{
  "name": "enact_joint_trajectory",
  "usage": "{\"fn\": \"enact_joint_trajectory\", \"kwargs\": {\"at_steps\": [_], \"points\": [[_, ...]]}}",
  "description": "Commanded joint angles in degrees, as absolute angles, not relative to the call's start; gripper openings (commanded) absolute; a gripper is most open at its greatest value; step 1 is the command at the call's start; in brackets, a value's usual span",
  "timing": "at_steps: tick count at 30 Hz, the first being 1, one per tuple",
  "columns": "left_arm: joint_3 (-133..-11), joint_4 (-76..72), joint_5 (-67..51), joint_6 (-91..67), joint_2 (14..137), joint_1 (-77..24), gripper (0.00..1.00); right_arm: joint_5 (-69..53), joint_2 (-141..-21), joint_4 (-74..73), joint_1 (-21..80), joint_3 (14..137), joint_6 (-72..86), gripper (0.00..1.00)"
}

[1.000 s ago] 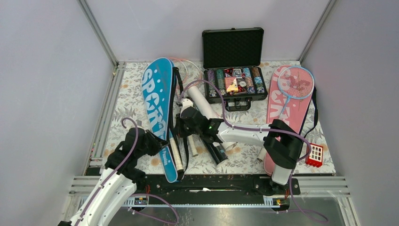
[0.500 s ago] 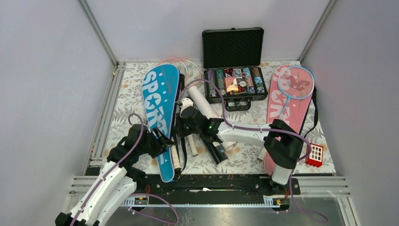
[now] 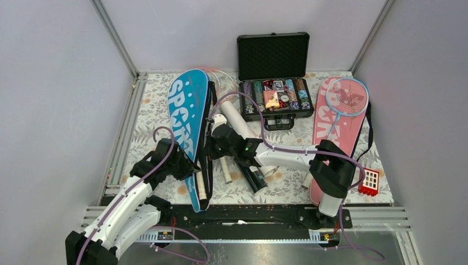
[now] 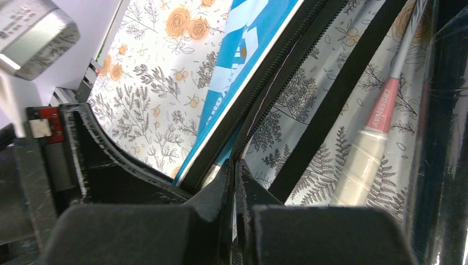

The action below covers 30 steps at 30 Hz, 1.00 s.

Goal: Pack up the badminton gear
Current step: Place the racket in the racket bag.

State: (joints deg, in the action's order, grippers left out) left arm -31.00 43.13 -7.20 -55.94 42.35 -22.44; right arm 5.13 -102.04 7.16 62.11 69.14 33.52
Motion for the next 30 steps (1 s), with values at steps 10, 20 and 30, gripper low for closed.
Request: {"fn": "enact_joint_trajectory", "kwargs": {"at_steps": [10, 20, 30], "points": [[-31.83, 39.38, -3.10, -59.33, 44.18, -22.04, 0.01, 1.32, -99.60, 16.03, 61.17, 66.73, 38.02, 0.00], [-44.00, 43.92, 0.55, -51.02, 44.09, -21.59, 0.62, 1.14, -98.72, 14.24, 61.13, 68.31, 34.54, 0.00], [-67.05, 48.12, 8.27, -34.43, 65.27, -19.39, 0.61, 2.45, -97.59, 15.47, 61.17, 65.83, 35.52, 0.00]]}}
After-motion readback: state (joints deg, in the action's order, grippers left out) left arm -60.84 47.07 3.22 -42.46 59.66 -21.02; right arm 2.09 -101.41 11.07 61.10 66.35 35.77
